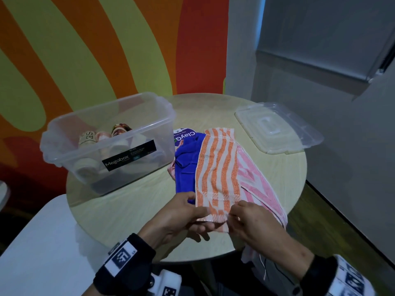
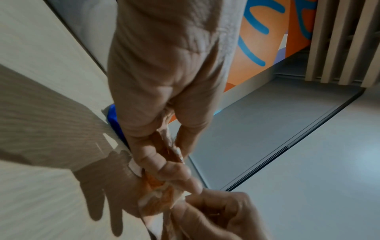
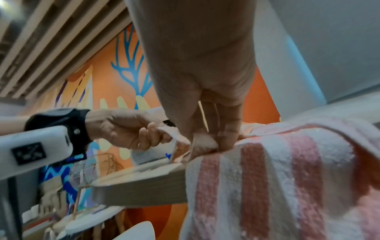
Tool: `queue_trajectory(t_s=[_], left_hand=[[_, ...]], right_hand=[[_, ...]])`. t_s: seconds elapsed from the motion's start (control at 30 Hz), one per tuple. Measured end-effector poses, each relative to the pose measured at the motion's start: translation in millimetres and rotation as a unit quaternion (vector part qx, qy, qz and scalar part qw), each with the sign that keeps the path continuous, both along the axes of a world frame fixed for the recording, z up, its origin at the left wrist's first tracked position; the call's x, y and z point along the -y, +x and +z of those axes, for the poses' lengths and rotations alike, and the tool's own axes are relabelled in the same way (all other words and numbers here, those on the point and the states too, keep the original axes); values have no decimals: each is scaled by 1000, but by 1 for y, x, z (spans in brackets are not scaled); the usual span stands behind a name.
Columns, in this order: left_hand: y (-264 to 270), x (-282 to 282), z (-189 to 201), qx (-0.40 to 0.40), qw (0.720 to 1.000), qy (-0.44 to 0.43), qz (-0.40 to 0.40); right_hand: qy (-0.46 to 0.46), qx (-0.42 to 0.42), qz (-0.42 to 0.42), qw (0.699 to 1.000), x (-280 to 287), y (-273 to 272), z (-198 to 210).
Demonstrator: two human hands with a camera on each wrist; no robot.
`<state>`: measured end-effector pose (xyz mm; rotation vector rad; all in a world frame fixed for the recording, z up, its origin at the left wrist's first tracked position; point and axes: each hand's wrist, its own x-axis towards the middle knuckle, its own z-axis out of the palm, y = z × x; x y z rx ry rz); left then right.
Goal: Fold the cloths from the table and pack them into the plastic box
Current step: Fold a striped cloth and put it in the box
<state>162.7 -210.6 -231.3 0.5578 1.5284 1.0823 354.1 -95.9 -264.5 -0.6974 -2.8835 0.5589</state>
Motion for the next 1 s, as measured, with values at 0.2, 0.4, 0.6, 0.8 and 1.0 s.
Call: queue_trajectory(t_s=[0.2,0.4,0.6,0.8,1.0], left_hand=[[9,-8,5,32,999,29,7],[20,-17,4,-24,999,12,-17],[5,-31,40,1,992,105,68],[-9,-12,37,-211,954,170,-126],[18,-7,-9,-490,808,159,-285]], right_hand=[[-33,-88,-60,994,-20,15,10],[-37,-21,-45,998,-13,20,21],[-33,-51,-8,998,-10,-24,51],[-154,-59,-44,985,-35,-30,71],[-57,-74,-45,995,-35,-27,53]])
